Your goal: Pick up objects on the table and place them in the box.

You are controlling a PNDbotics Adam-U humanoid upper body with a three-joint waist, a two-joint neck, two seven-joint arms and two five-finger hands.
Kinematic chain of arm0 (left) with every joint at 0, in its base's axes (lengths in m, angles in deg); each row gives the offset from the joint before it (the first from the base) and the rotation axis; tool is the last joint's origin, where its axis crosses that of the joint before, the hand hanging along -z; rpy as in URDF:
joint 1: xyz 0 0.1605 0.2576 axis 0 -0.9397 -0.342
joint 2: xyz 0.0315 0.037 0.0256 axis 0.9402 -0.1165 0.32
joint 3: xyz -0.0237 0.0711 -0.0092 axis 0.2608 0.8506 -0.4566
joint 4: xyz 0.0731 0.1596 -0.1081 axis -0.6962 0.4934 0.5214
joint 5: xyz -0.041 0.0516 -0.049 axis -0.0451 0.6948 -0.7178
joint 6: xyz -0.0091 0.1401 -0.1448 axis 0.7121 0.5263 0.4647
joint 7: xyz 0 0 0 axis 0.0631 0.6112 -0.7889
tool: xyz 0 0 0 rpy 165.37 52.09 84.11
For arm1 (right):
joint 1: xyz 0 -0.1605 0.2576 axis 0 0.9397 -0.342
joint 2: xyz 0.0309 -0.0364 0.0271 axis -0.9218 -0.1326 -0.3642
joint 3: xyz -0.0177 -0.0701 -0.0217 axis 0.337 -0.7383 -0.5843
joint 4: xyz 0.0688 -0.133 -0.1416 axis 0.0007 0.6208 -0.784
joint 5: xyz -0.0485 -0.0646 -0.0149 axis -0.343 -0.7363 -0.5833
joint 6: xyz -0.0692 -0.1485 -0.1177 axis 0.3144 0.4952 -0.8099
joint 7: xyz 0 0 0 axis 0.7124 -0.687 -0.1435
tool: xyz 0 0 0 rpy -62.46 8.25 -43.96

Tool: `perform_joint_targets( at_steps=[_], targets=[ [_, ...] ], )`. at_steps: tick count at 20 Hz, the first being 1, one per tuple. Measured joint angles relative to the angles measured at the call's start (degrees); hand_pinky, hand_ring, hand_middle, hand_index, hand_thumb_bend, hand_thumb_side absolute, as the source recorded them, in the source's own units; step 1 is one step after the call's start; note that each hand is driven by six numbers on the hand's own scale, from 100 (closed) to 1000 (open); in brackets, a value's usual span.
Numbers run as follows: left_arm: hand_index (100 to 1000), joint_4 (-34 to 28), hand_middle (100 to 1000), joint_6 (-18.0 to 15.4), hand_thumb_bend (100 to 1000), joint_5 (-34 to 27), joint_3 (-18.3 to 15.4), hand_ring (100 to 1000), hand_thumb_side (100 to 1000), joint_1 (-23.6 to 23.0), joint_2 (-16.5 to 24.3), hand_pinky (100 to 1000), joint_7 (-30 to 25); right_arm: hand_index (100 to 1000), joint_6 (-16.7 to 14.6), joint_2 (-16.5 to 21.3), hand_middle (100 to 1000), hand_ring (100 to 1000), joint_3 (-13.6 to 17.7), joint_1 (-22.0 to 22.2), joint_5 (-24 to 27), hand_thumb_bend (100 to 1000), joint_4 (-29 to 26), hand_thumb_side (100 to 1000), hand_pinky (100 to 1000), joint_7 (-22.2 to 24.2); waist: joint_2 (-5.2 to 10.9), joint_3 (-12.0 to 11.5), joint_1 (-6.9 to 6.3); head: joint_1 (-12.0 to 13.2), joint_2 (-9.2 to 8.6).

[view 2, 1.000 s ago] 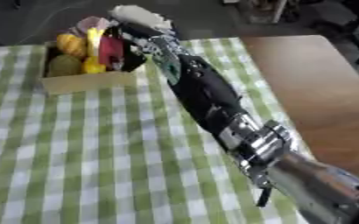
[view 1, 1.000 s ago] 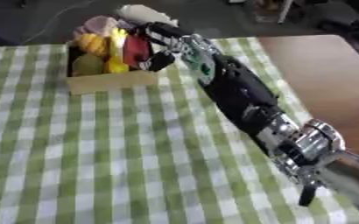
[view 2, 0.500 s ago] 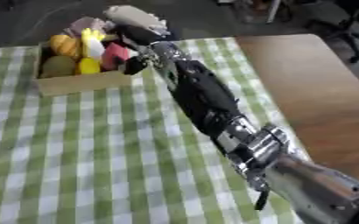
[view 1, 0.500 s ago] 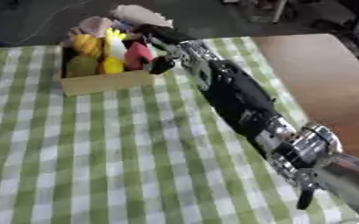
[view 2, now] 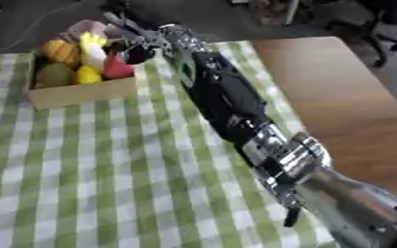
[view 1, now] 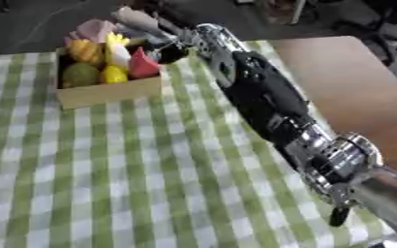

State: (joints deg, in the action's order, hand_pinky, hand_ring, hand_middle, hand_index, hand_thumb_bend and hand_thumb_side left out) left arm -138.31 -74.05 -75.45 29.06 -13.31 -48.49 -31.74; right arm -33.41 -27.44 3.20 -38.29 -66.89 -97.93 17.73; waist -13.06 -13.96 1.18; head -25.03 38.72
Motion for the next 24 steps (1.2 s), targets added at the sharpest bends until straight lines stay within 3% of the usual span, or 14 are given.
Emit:
perform_joint_targets(
  at_steps=[7,12,15,17,20,24],
  targets=[
    [878,0.01,660,-0.08,100,0.3,-0.18,655,798,-0.02,0.0,714,0.21,1000,-0.41,1.18,972,942,-1.66,0.5,7.33,100,-7.12,236,930,0.91,0.0,2.55,-0.02,1.04,-0.57],
    [877,0.12,666,0.13,100,0.45,-0.94,661,791,-0.23,0.0,711,1.07,1000,-0.81,2.78,931,911,-2.86,4.39,12.44,100,-14.76,253,903,1.23,0.64,5.25,-0.02,3.58,-0.96],
    [877,0.45,676,0.31,100,0.48,-1.45,669,790,-0.68,0.01,708,2.09,1000,-0.76,3.91,910,892,-2.91,9.43,16.91,100,-22.54,273,886,1.02,1.24,7.36,-0.02,6.85,-0.94],
    [878,0.77,683,0.47,100,0.52,-1.72,676,789,-1.04,0.01,707,2.93,1000,-0.44,4.35,887,874,-2.69,13.91,19.8,100,-28.45,418,864,0.6,1.82,8.8,-0.03,9.72,-0.58],
    [878,1.11,692,0.58,100,0.67,-1.98,684,787,-1.37,0.01,708,4.27,975,0.55,4.21,853,851,-1.28,21.87,23.59,100,-36.6,444,834,-0.57,2.28,10.31,-0.03,14.27,0.1],
    [876,1.14,703,-0.07,100,0.59,-2.04,695,791,-2.28,0.0,711,5.87,916,2.32,2.24,813,822,1.12,32.47,27.4,100,-43.53,470,795,-2.26,2.61,11.84,-0.03,19.44,1.07]
  ],
)
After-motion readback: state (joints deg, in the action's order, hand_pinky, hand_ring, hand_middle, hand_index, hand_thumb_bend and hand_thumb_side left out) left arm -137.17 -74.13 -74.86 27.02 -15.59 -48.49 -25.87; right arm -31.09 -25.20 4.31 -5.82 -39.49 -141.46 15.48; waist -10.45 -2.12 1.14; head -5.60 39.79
